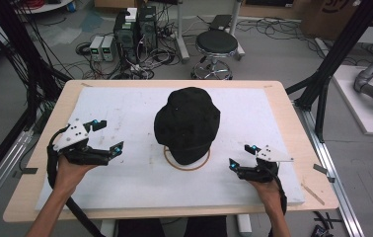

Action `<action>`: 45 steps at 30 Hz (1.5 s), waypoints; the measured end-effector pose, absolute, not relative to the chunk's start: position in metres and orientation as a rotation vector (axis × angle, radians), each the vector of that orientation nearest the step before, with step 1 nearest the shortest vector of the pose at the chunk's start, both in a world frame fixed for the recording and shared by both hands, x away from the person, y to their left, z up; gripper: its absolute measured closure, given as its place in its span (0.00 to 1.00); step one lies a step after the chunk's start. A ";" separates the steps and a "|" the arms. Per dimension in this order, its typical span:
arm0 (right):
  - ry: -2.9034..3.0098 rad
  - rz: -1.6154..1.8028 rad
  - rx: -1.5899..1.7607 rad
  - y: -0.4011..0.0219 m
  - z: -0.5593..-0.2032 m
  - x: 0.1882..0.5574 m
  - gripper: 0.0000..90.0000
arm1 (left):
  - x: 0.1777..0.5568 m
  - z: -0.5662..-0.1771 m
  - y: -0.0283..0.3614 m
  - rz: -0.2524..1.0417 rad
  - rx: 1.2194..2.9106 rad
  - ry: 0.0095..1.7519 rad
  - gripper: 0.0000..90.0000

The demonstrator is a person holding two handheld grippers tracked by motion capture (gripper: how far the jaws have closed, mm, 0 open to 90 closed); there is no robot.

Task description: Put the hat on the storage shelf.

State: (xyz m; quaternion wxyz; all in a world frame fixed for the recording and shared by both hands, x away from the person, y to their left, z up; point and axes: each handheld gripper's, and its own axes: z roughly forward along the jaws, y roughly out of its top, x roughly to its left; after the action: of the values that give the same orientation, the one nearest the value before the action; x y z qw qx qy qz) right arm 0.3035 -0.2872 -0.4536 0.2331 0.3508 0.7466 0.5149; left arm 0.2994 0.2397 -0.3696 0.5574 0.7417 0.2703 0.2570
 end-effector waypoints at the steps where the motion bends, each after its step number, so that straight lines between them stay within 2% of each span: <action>1: 2.050 1.414 0.963 -0.287 -0.454 0.303 0.21 | 0.299 -0.373 0.240 0.609 1.751 0.647 0.10; 11: 2.049 1.412 0.959 -0.287 -0.454 0.303 0.21 | 0.295 -0.398 0.247 0.633 1.747 0.701 0.10; 20: 2.041 1.424 0.960 -0.287 -0.453 0.302 0.21 | 0.297 -0.439 0.257 0.569 1.761 0.824 0.10; 45: 2.038 1.426 0.958 -0.288 -0.453 0.302 0.21 | 0.294 -0.452 0.266 0.579 1.718 0.888 0.10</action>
State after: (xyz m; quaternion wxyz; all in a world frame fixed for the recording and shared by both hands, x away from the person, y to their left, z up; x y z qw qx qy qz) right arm 0.3019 -0.2879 -0.4535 0.2358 0.3494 0.7431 0.5198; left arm 0.2938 0.2665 -0.4519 0.5325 0.7203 0.3725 0.2426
